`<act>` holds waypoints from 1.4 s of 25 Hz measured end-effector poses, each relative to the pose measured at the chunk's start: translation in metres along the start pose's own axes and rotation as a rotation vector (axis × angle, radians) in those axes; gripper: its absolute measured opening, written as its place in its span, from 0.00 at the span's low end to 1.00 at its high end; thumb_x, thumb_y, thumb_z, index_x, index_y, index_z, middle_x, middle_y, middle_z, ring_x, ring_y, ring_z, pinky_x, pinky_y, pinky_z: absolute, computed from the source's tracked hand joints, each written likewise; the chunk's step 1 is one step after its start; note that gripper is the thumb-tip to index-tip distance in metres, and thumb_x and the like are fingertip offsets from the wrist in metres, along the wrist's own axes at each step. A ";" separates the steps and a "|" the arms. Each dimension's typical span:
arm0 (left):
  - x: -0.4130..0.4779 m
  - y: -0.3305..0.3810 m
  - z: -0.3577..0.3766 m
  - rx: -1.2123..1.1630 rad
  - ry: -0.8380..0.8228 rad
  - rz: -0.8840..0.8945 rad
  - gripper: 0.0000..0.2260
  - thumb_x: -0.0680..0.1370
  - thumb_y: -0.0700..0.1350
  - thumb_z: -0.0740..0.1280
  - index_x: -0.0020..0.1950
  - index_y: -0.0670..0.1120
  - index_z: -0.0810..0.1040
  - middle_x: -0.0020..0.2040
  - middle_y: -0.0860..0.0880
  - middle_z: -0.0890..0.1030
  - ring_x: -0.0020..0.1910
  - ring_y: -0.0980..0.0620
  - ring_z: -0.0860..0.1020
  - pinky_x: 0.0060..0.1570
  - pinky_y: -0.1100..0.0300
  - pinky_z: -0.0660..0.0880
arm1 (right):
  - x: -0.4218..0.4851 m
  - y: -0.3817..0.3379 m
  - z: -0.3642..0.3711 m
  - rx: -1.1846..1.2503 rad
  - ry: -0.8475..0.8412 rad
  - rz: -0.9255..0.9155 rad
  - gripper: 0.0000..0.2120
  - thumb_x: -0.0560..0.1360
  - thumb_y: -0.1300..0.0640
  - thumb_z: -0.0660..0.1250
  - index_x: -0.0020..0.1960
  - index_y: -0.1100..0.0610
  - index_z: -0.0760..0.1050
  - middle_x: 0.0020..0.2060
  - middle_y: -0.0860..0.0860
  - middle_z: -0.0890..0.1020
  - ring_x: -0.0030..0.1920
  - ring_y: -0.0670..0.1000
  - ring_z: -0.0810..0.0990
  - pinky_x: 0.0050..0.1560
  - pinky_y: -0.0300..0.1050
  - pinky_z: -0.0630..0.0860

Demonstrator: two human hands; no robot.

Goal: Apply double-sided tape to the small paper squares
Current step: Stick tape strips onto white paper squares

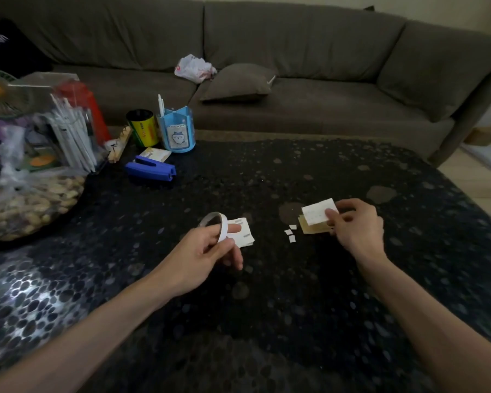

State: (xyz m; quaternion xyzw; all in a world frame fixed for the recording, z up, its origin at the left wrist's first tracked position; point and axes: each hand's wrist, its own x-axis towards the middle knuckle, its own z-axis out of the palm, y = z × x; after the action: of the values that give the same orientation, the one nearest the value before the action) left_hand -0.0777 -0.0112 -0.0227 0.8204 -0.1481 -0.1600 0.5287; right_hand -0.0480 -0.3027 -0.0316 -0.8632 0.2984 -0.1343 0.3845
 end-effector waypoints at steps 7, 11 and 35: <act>-0.005 0.006 0.005 0.025 0.052 0.138 0.14 0.82 0.55 0.59 0.54 0.54 0.83 0.37 0.52 0.84 0.43 0.59 0.82 0.53 0.65 0.74 | -0.027 -0.019 0.007 -0.030 -0.043 -0.400 0.09 0.81 0.53 0.71 0.61 0.50 0.78 0.48 0.45 0.84 0.45 0.44 0.82 0.46 0.45 0.82; -0.004 0.000 0.006 -0.036 0.022 0.178 0.10 0.85 0.49 0.60 0.64 0.51 0.77 0.49 0.52 0.81 0.48 0.54 0.80 0.52 0.55 0.79 | -0.079 -0.047 0.025 0.247 -0.372 -0.771 0.13 0.79 0.54 0.74 0.63 0.49 0.82 0.47 0.42 0.84 0.47 0.42 0.83 0.46 0.35 0.78; -0.002 0.002 -0.003 0.149 0.143 0.276 0.13 0.85 0.53 0.58 0.56 0.52 0.82 0.43 0.49 0.79 0.42 0.48 0.79 0.45 0.42 0.78 | -0.093 -0.050 0.031 0.414 -0.492 -0.618 0.09 0.79 0.54 0.74 0.58 0.46 0.81 0.56 0.45 0.78 0.51 0.44 0.84 0.50 0.45 0.83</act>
State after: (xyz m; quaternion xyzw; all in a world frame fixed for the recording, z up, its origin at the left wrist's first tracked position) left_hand -0.0782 -0.0085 -0.0197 0.8386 -0.2327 -0.0155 0.4924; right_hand -0.0865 -0.2008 -0.0156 -0.8231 -0.1071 -0.0905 0.5504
